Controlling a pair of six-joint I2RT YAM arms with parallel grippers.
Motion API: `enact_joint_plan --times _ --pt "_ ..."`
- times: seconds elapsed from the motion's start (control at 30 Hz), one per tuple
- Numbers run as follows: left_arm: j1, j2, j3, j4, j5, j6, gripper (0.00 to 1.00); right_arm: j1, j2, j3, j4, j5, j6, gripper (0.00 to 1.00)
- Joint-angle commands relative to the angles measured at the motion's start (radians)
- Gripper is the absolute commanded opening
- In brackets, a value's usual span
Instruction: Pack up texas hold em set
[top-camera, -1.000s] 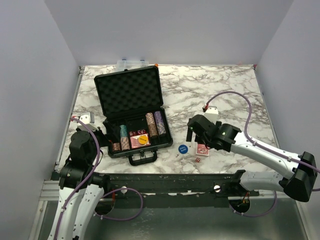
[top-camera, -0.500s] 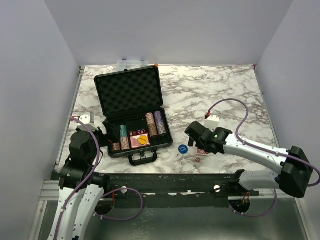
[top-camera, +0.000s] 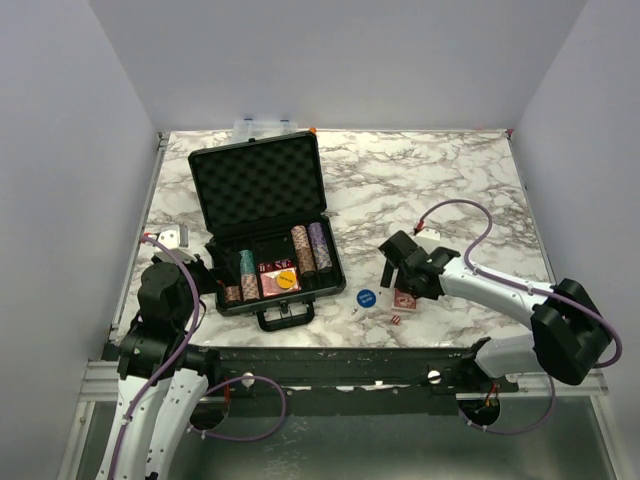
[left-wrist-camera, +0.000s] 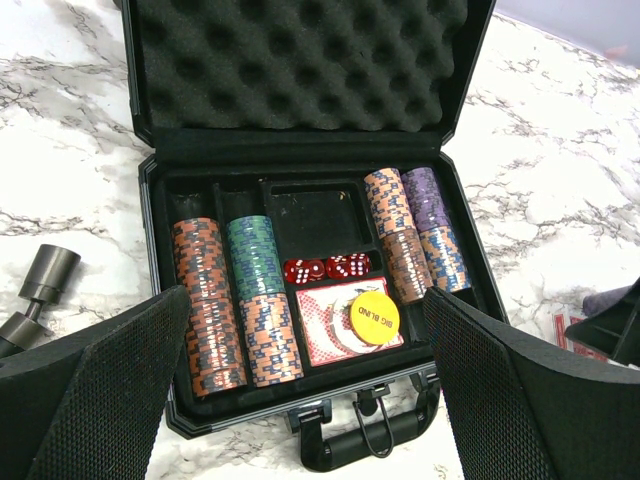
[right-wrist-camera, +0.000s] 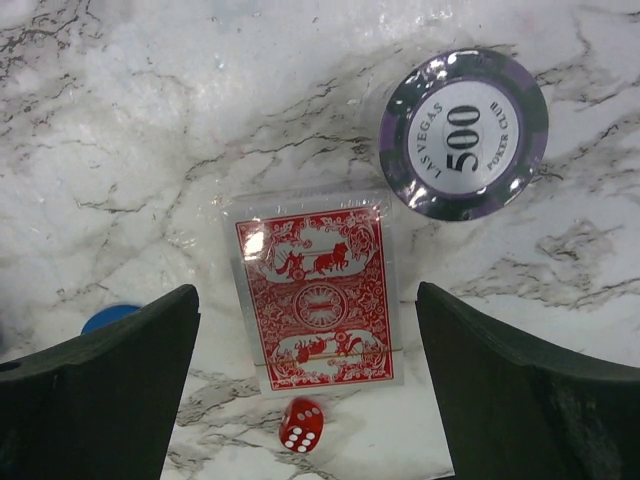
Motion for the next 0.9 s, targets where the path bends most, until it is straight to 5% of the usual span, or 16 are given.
enact_joint_plan --times 0.0,0.53,0.87 --pt "-0.004 -0.010 -0.009 0.002 -0.005 0.013 0.99 -0.039 0.017 -0.019 0.085 -0.073 -0.077 0.92" --pt "-0.005 -0.021 -0.008 0.001 -0.005 0.011 0.99 -0.052 0.050 -0.050 0.117 -0.142 -0.128 0.87" --pt "-0.004 -0.050 -0.009 0.001 -0.009 0.011 0.99 -0.051 0.134 0.018 0.097 -0.167 -0.171 0.70"
